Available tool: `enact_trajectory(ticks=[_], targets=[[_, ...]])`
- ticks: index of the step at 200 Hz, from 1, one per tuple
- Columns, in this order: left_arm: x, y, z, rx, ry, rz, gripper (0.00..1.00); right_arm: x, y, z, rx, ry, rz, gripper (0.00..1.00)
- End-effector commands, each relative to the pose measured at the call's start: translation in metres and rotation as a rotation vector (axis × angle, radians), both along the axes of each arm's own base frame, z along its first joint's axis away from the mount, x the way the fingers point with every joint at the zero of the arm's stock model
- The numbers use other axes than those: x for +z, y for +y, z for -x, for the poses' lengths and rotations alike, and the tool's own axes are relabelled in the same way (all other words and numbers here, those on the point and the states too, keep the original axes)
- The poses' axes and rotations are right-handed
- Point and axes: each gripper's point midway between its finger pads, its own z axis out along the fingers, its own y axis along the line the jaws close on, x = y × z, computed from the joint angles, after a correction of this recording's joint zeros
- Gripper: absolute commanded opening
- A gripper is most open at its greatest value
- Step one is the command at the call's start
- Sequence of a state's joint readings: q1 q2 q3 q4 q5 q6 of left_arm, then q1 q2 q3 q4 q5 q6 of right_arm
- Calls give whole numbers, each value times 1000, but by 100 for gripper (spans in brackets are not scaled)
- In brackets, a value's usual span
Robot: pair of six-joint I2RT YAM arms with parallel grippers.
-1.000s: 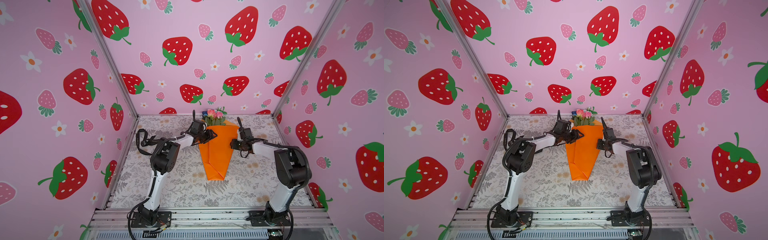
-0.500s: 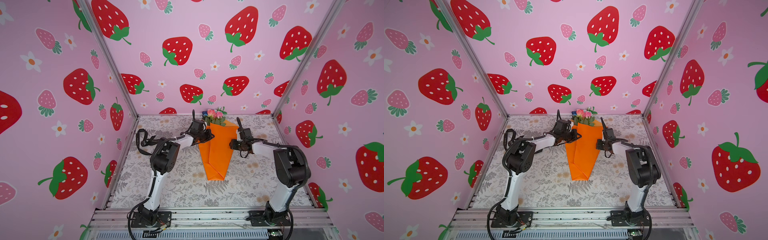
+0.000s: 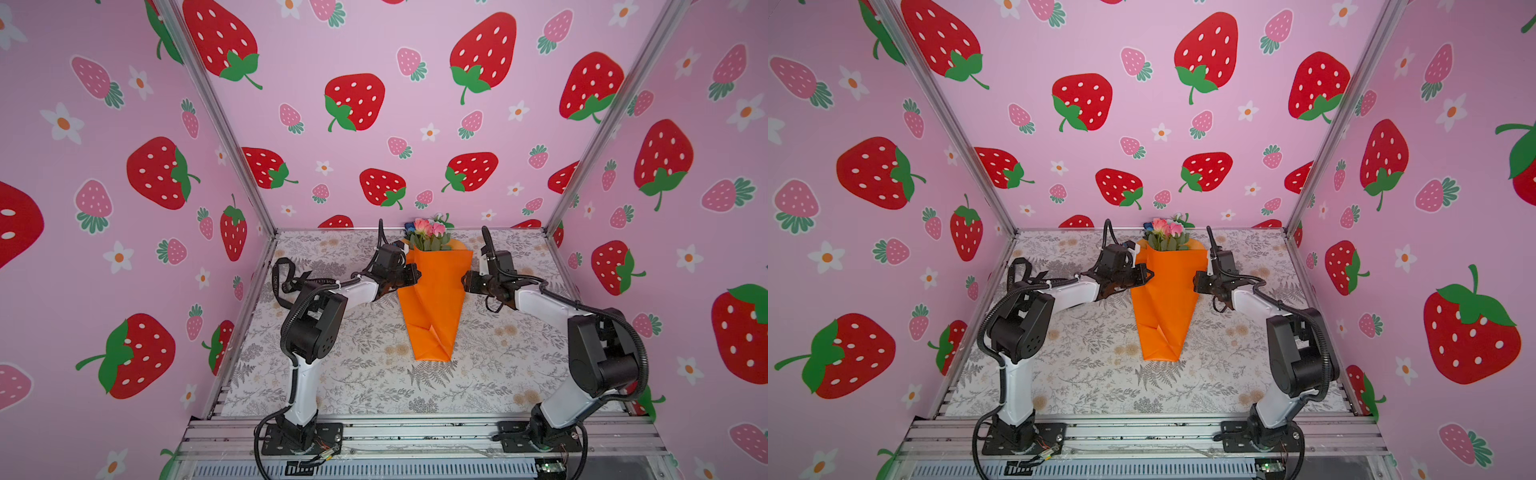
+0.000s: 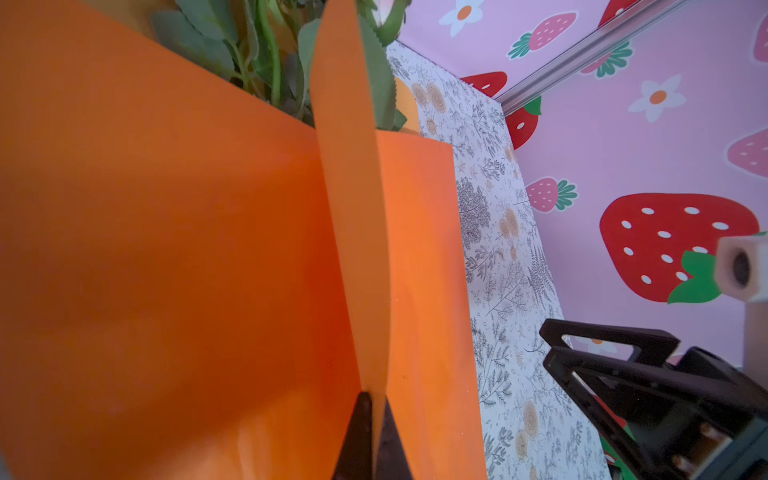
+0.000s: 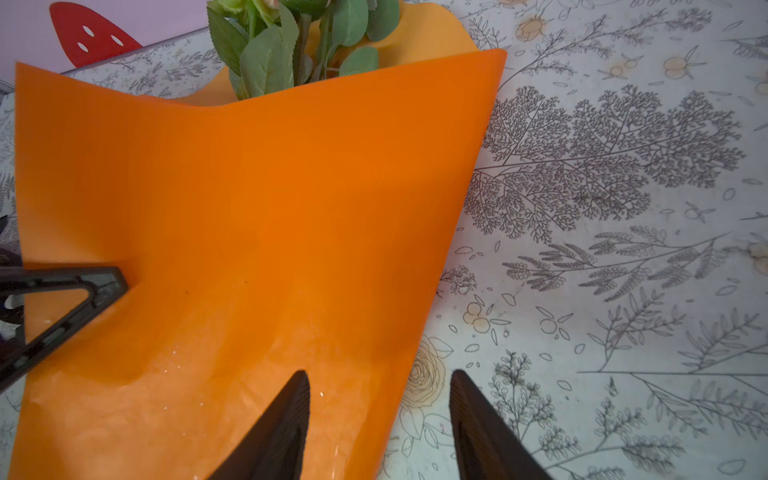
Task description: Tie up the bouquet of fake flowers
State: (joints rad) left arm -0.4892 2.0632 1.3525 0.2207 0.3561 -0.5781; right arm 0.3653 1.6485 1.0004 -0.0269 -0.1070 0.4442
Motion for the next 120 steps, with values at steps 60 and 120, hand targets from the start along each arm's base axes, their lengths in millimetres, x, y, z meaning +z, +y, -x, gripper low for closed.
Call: enact_trajectory(ticks=[60,120], targets=[[-4,28,-7,6,-173,-253,0,-5,2,40,62,46,-66,52],[-22,46,-4,75,-154,-310,0,-12,14,61,109,68,-96,47]])
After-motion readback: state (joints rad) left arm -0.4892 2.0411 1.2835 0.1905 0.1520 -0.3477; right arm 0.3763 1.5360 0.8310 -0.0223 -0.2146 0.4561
